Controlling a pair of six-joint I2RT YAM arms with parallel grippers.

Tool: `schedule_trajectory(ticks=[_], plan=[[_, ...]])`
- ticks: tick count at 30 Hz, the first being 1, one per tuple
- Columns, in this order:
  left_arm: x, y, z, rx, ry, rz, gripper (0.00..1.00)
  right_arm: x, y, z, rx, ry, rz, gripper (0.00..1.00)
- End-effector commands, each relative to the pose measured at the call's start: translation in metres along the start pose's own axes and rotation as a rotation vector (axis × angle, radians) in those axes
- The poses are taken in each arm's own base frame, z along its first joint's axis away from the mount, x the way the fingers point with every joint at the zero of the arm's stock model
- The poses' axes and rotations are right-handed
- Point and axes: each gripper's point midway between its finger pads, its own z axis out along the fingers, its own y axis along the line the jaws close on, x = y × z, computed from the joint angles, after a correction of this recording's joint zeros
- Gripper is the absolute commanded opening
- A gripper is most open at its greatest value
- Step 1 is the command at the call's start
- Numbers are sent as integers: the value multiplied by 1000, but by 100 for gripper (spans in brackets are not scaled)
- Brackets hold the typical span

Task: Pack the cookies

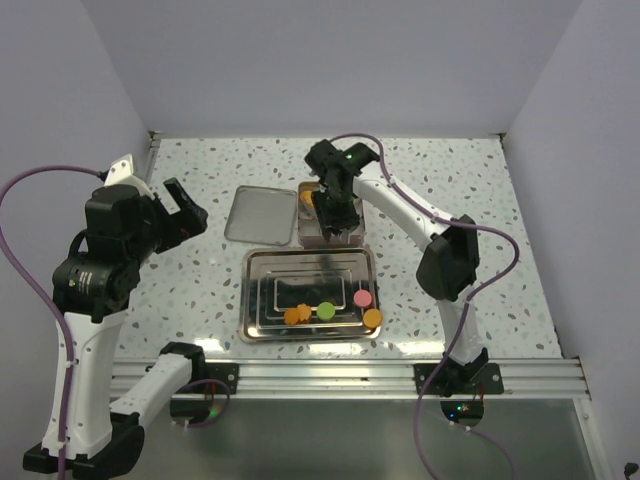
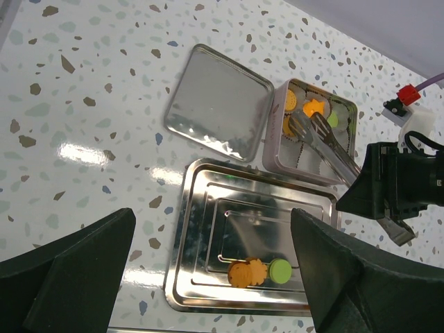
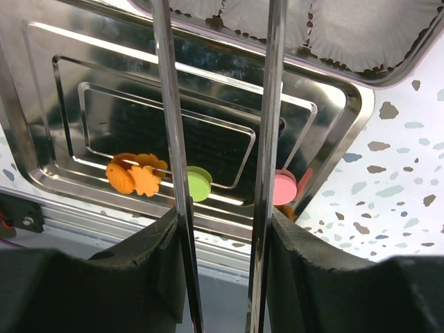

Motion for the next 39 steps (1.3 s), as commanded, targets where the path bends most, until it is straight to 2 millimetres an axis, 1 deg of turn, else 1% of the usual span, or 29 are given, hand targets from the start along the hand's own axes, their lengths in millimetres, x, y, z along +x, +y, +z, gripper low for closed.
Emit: schedule_trajectory(ticks=[1,4,7,10,15,19,20,21,22,23,24,25,26,27,28,29,30,31,32,33,34,35,36,38,39], plan=[[-9,-1,-3,1,-33,-1,100,-5,4,2,-14,-11,-22,45],[-10,-1,-4,1,-37,-2,100,-5,4,2,-12,-10,-26,46],[-9,-1,-3,0,-35,-3,100,-8,3,-1,-8,-19,-25,46],[-10,-1,-4,-2,-37,-5,100,-10,2,-12,-6,-41,-26,46],[-10,0,-4,-6,-39,-5,100,-10,2,-37,-16,-75,-22,46],[-9,0,-3,-4,-38,-5,100,3,0,-55,-26,-91,-5,46],[-9,0,-3,-3,-36,-3,100,11,-2,-53,-19,-73,-5,46],[-8,0,-3,-2,-35,-3,100,19,1,-66,-35,-97,-14,46],[-8,0,-3,-1,-34,-3,100,26,3,-67,-36,-92,-12,46],[-6,0,-2,2,-29,-1,100,37,2,-64,-30,-71,-16,46],[-6,-1,-2,7,-29,-1,100,50,10,-73,-45,-82,-39,46],[-4,-1,0,6,-21,-1,100,63,9,-68,-21,-58,-42,46],[-3,-2,1,15,-18,-1,100,74,11,-69,-16,-47,-53,46],[-2,-3,2,22,-18,-1,100,89,20,-69,-15,-35,-87,46],[0,-4,3,26,-12,0,100,99,22,-77,-21,-51,-79,46],[1,-5,3,33,-6,0,100,114,21,-70,-7,-20,-84,46],[1,-6,4,39,-7,-2,100,130,27,-77,-28,-28,-108,46],[4,-6,6,40,0,0,100,139,30,-77,-37,-23,-95,46],[5,-7,6,48,4,0,100,153,28,-68,-26,3,-99,46],[5,-8,6,56,0,0,100,165,33,-67,-29,12,-118,46],[9,-7,9,55,11,0,100,179,28,-63,-17,30,-111,46],[11,-8,8,66,16,-1,100,186,29,-61,-17,34,-120,46],[12,-9,10,71,19,-3,100,197,31,-60,-9,45,-146,46],[17,-11,12,87,35,-5,100,213,27,-55,22,68,-154,47],[18,-11,12,93,37,-7,100,223,29,-54,32,76,-185,47]])
